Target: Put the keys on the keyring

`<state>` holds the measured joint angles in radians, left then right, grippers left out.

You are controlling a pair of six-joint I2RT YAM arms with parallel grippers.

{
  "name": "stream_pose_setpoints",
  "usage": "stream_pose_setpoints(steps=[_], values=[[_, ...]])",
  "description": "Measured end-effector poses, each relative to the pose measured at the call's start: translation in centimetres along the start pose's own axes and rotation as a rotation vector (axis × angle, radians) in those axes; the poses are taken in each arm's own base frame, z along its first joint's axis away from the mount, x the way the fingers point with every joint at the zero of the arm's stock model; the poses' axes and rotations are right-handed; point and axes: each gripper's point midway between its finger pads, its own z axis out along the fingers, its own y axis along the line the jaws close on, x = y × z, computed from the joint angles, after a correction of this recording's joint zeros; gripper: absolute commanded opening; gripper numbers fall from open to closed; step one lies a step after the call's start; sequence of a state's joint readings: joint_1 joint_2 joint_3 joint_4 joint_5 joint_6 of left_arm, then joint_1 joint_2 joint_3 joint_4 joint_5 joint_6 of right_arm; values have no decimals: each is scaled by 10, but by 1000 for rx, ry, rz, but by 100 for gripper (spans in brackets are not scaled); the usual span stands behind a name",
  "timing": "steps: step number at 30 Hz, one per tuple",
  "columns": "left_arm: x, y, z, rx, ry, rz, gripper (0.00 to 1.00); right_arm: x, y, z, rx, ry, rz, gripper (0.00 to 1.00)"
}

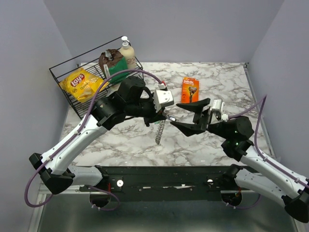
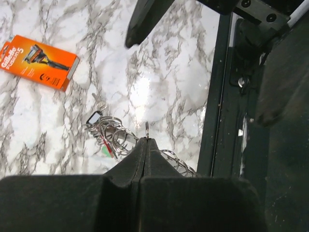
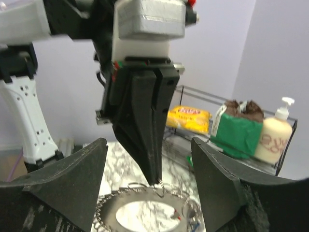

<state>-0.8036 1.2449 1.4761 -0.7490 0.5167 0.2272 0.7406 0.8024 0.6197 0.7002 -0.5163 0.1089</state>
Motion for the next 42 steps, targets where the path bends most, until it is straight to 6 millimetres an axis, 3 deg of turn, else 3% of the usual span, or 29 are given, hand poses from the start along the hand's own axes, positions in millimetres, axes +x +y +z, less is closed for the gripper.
stream_pose_setpoints(steps=[7, 10, 24, 27, 28, 29, 37, 39, 40, 42], values=[[11, -6, -6, -4, 87, 31, 0, 66, -2, -3, -30, 228, 44, 60], [14, -8, -8, 6, 102, 36, 0, 83, 4, -6, -75, 282, 71, 50], [18, -13, -9, 28, 117, 45, 0, 85, 15, -3, -160, 298, 84, 27], [17, -15, -9, 38, 113, 45, 0, 90, 15, -3, -167, 309, 93, 17], [17, -15, -8, 40, 112, 45, 0, 91, 15, -3, -168, 313, 96, 3], [17, -15, -8, 42, 111, 45, 0, 93, 15, -3, -170, 316, 100, 1], [16, -17, -10, 47, 106, 49, 1, 93, 16, -3, -178, 318, 105, 1], [15, -17, -11, 44, 97, 52, 11, 91, 16, -3, -175, 313, 101, 1], [14, -17, -11, 42, 89, 54, 37, 90, 15, -3, -172, 311, 98, 1], [11, -17, -11, 31, 54, 64, 58, 87, 15, -4, -166, 299, 89, 1]])
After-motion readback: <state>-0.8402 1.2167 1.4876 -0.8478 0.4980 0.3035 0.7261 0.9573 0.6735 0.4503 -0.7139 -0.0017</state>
